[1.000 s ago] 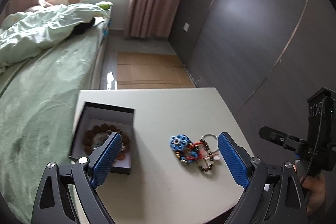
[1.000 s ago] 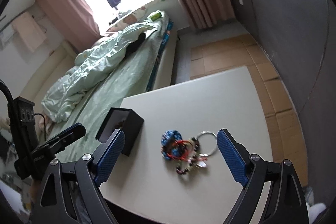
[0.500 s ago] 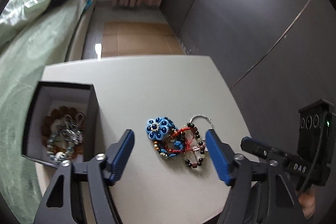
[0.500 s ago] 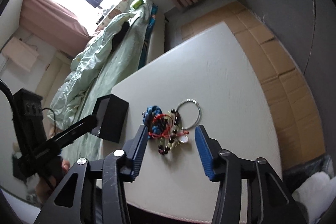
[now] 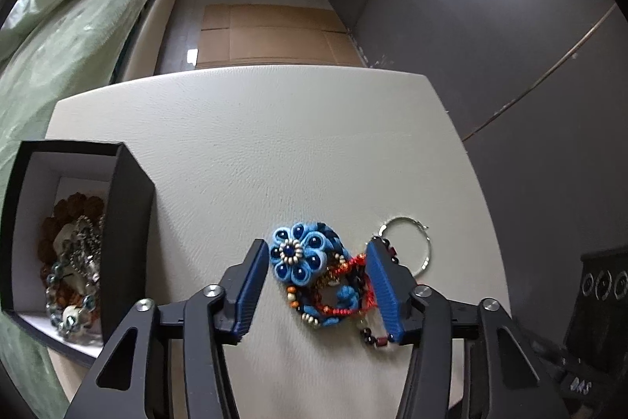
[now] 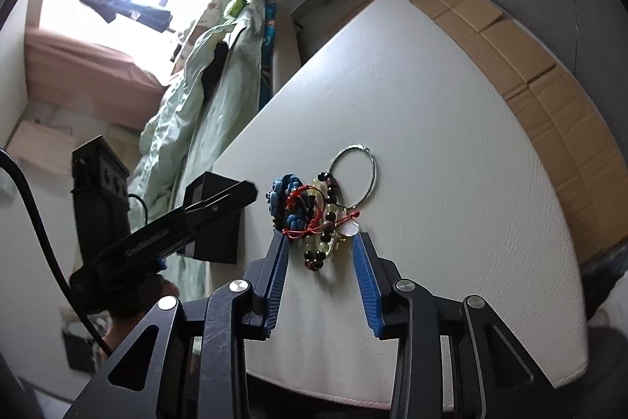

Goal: Organize jewelry
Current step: 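Grasp the blue flower piece with left tool while right tool grasps red-string bracelet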

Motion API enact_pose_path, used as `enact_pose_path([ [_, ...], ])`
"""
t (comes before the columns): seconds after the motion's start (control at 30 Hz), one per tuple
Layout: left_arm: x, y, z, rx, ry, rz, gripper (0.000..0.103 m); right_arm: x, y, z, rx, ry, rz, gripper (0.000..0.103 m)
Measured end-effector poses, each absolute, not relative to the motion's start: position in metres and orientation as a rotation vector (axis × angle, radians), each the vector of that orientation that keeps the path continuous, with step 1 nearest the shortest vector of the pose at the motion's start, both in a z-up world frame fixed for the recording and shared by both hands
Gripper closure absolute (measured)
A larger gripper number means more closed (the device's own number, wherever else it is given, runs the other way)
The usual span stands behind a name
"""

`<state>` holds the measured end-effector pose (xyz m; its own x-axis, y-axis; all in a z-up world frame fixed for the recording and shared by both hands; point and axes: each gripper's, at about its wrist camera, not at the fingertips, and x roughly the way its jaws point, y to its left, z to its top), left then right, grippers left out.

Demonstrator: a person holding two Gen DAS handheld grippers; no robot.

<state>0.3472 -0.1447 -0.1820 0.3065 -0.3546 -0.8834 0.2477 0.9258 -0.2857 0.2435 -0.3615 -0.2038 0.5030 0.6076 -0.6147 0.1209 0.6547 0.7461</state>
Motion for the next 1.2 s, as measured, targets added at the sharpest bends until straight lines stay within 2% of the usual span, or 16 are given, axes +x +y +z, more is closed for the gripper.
enact_pose_path([
  [0.17, 0.353, -0.151, -0.193, -0.066, 1.195, -0.365, 0.052, 0.240, -0.357, -0.212, 0.901, 1.035, 0.322, 0.070],
  [0.43, 0.353, -0.146, -0.206, -0.092, 1.199, -0.354, 0.052, 0.247, -0.340, -0.220, 0.932, 1.061, 0.298, 0.071],
  [0.5, 0.351, -0.144, -0.206, -0.078, 1.193, -0.336, 0.067, 0.250, -0.336, -0.224, 0.942, 1.071, 0.289, 0.071],
  [0.73, 0.348, -0.137, -0.205, -0.103, 1.202, -0.368, 0.073, 0.257, -0.322, -0.235, 0.960, 1.102, 0.259, 0.071],
  [0.77, 0.347, -0.135, -0.203, -0.112, 1.200, -0.373, 0.080, 0.258, -0.320, -0.237, 0.963, 1.103, 0.252, 0.071],
  [0.9, 0.345, -0.129, -0.189, -0.144, 1.183, -0.395, 0.080, 0.261, -0.317, -0.237, 0.962, 1.093, 0.232, 0.073],
  [0.93, 0.344, -0.128, -0.185, -0.145, 1.175, -0.400, 0.081, 0.262, -0.315, -0.237, 0.955, 1.093, 0.227, 0.075],
  [1.0, 0.342, -0.128, -0.178, -0.152, 1.167, -0.410, 0.081, 0.264, -0.311, -0.240, 0.941, 1.107, 0.220, 0.090],
  [1.03, 0.340, -0.127, -0.174, -0.155, 1.160, -0.416, 0.081, 0.264, -0.310, -0.242, 0.947, 1.108, 0.223, 0.093],
  [1.2, 0.331, -0.123, -0.154, -0.160, 1.120, -0.442, 0.081, 0.257, -0.314, -0.239, 0.934, 1.084, 0.231, 0.093],
])
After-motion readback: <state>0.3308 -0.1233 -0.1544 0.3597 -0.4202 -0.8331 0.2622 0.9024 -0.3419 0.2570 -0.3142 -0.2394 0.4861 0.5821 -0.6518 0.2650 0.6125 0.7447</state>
